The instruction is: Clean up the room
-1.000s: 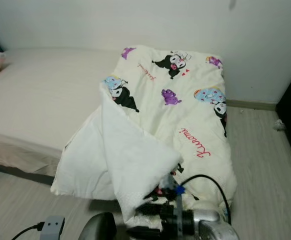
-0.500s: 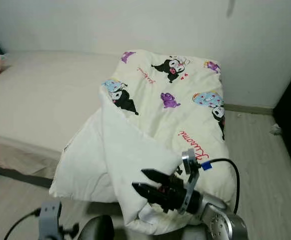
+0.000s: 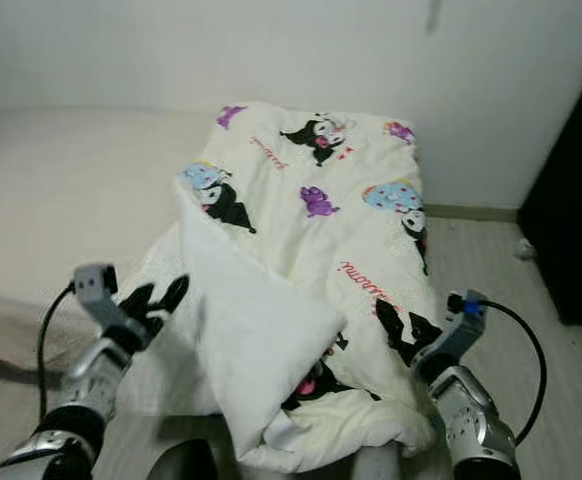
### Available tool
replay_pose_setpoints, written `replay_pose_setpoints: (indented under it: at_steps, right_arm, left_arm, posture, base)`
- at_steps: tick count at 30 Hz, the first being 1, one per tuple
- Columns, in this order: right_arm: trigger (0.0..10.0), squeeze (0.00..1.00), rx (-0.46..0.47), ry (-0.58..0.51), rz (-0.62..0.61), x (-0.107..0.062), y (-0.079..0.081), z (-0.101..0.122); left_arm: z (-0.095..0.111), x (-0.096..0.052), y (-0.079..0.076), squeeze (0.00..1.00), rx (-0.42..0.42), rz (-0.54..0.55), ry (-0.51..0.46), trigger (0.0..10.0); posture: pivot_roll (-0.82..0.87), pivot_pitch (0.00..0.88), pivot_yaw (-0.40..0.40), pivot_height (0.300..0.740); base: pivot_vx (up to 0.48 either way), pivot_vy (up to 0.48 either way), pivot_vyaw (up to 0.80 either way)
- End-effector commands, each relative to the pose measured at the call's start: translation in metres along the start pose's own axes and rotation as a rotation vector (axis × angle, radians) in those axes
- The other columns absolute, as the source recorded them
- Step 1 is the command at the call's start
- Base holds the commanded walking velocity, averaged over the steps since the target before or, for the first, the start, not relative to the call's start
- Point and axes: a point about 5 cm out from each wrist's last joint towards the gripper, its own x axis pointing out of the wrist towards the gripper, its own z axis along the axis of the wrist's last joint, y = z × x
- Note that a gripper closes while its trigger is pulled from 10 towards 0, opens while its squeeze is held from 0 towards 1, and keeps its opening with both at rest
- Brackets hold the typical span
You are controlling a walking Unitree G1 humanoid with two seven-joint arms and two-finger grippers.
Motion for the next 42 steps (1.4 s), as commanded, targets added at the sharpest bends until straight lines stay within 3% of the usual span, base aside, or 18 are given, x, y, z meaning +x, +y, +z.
replay_pose_setpoints:
  at_steps: [1,2,3,4,5,6,7,10,11,13,16,18,19,21,31,40,41,42]
  right_arm:
    - [10.0,0.00,-0.005,-0.007,-0.064,-0.006,-0.011,-0.002]
    - [10.0,0.00,-0.006,-0.018,-0.092,-0.006,-0.015,-0.002]
    - [10.0,0.00,-0.006,-0.018,-0.092,-0.006,-0.015,-0.002]
    - [10.0,0.00,-0.003,-0.034,-0.117,-0.007,-0.018,-0.001]
    - [10.0,0.00,-0.003,-0.034,-0.117,-0.007,-0.018,-0.001]
    - [10.0,0.00,-0.005,-0.050,-0.139,-0.006,-0.021,0.000]
    - [10.0,0.00,-0.005,-0.050,-0.139,-0.006,-0.021,0.000]
    - [10.0,0.00,-0.003,-0.081,-0.168,-0.005,-0.024,0.004]
    - [10.0,0.00,-0.003,-0.081,-0.168,-0.005,-0.024,0.004]
    - [10.0,0.00,-0.002,-0.091,-0.172,-0.005,-0.024,0.006]
    - [10.0,0.00,-0.003,-0.094,-0.174,-0.005,-0.025,0.006]
    - [10.0,0.00,-0.003,-0.101,-0.177,-0.006,-0.025,0.007]
    - [10.0,0.00,-0.003,-0.101,-0.177,-0.006,-0.025,0.007]
    - [10.0,0.00,-0.004,-0.108,-0.179,-0.006,-0.026,0.007]
    - [10.0,0.00,-0.006,-0.129,-0.178,-0.002,-0.024,0.011]
    - [10.0,0.00,-0.016,-0.135,-0.182,-0.002,-0.025,0.013]
    - [10.0,0.00,-0.017,-0.136,-0.183,-0.002,-0.025,0.013]
    - [10.0,0.00,-0.017,-0.136,-0.183,-0.002,-0.025,0.013]
  left_arm:
    - [0.000,0.012,-0.028,0.00,-0.021,-0.197,0.005,10.0]
    - [-0.003,0.016,-0.045,0.00,-0.019,-0.302,0.019,10.0]
    - [-0.003,0.016,-0.045,0.00,-0.019,-0.302,0.019,10.0]
    - [-0.013,0.017,-0.065,0.00,0.014,-0.411,0.067,10.0]
    - [-0.013,0.017,-0.065,0.00,0.014,-0.411,0.067,10.0]
    - [-0.034,0.018,-0.086,0.00,0.114,-0.491,0.153,10.0]
    - [-0.034,0.018,-0.086,0.00,0.114,-0.491,0.153,10.0]
    - [-0.083,0.015,-0.119,0.00,0.496,-0.528,0.332,10.0]
    - [-0.083,0.015,-0.119,0.00,0.496,-0.528,0.332,10.0]
    - [-0.102,0.010,-0.117,0.00,0.724,-0.452,0.411,10.0]
    - [-0.105,0.008,-0.115,0.00,0.785,-0.426,0.438,10.0]
    - [-0.111,0.001,-0.099,0.00,0.963,-0.274,0.502,10.0]
    - [-0.111,0.001,-0.099,0.00,0.963,-0.274,0.502,10.0]
    - [-0.109,-0.005,-0.082,0.00,1.082,-0.122,0.510,10.0]
    - [-0.126,-0.021,-0.068,0.00,1.235,-0.074,0.568,10.0]
    - [-0.144,-0.030,-0.078,0.00,0.965,-0.046,0.661,10.0]
    - [-0.145,-0.030,-0.079,0.00,0.935,-0.039,0.669,7.7]
    - [-0.145,-0.030,-0.079,0.00,0.935,-0.039,0.669,7.7]
  posture:
    - [-0.17,0.085,0.067,0.525]
    - [-0.17,0.087,0.067,0.525]
    - [-0.17,0.087,0.067,0.525]
    - [-0.18,0.089,0.066,0.525]
    - [-0.18,0.089,0.066,0.525]
    - [-0.18,0.092,0.066,0.525]
    - [-0.18,0.092,0.066,0.525]
    - [-0.18,0.094,0.067,0.525]
    - [-0.18,0.094,0.067,0.525]
    - [-0.18,0.097,0.070,0.525]
    - [-0.19,0.099,0.070,0.525]
    - [-0.19,0.101,0.071,0.525]
    - [-0.19,0.101,0.071,0.525]
    - [-0.18,0.104,0.072,0.525]
    - [-0.18,0.100,0.073,0.525]
    - [-0.19,0.097,0.071,0.525]
    - [-0.19,0.094,0.071,0.525]
    - [-0.19,0.094,0.071,0.525]
  base:
    - [0.000,0.000,-0.73]
    - [0.000,0.000,-0.73]
    - [0.000,0.000,-0.73]
    - [0.000,0.000,0.00]
    - [0.000,0.000,0.00]
    - [0.000,0.000,0.00]
    - [0.000,0.000,0.00]
    - [0.000,0.000,0.00]
    - [0.000,0.000,0.00]
    - [0.000,0.000,0.00]
    - [0.000,0.000,0.00]
    - [0.000,0.000,0.00]
    - [0.000,0.000,0.00]
    - [0.000,0.000,0.00]
    - [0.000,0.000,0.00]
    - [0.000,0.000,0.00]
    - [0.000,0.000,0.00]
    - [0.000,0.000,0.00]
